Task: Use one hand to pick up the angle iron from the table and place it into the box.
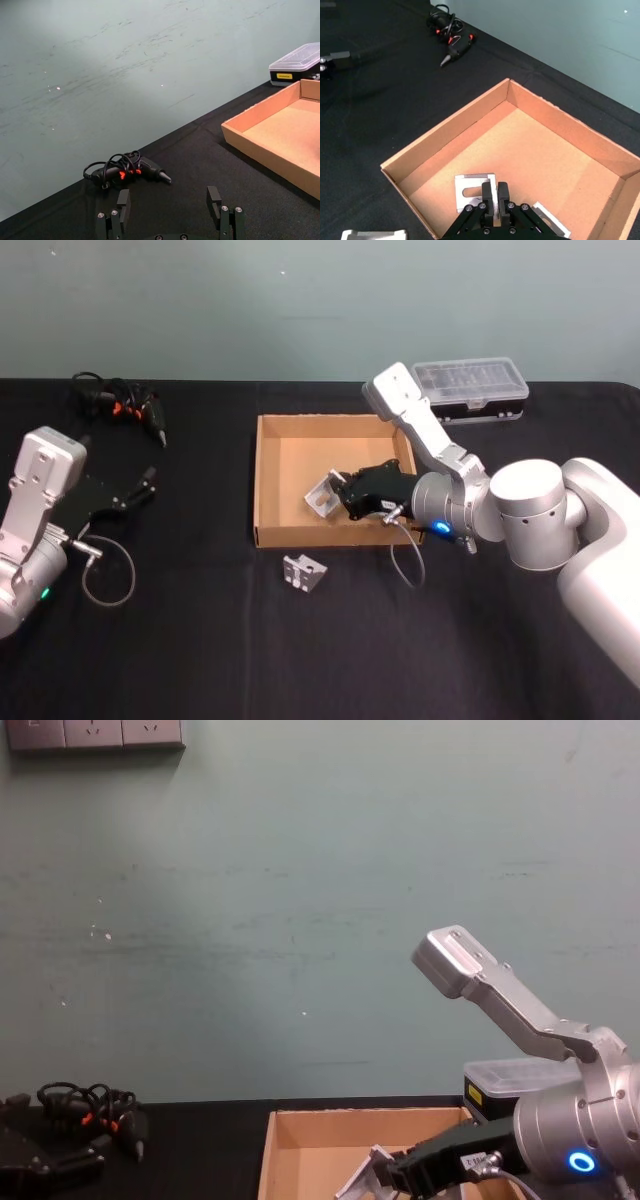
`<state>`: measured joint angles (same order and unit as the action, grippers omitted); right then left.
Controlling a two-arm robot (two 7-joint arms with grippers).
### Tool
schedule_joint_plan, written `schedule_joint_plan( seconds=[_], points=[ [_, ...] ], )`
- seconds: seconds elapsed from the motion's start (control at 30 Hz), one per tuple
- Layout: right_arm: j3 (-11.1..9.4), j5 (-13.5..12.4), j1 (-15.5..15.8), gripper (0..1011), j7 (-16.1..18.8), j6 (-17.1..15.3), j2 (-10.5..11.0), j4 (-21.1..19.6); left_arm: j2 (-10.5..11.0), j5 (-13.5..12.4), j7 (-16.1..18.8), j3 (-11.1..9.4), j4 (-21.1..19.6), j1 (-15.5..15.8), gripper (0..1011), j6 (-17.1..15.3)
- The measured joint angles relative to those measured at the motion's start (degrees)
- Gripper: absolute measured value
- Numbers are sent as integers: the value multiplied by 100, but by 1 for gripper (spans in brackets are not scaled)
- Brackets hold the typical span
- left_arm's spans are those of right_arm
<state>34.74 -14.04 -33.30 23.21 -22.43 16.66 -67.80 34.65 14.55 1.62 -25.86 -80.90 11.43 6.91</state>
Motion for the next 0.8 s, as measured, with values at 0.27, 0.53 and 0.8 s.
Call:
schedule_joint_plan(
  seconds=[0.27,0.53,0.8],
  points=[
    [-46,123,4,190,70,-40,-20,16,0,0,0,0,1,0,1000,0],
    [-177,213,82,440,67,75,-45,-41,0,0,0,0,0,0,1000,0],
    [-314,298,208,716,78,137,-2,-274,0,0,0,0,0,0,1000,0]
  ],
)
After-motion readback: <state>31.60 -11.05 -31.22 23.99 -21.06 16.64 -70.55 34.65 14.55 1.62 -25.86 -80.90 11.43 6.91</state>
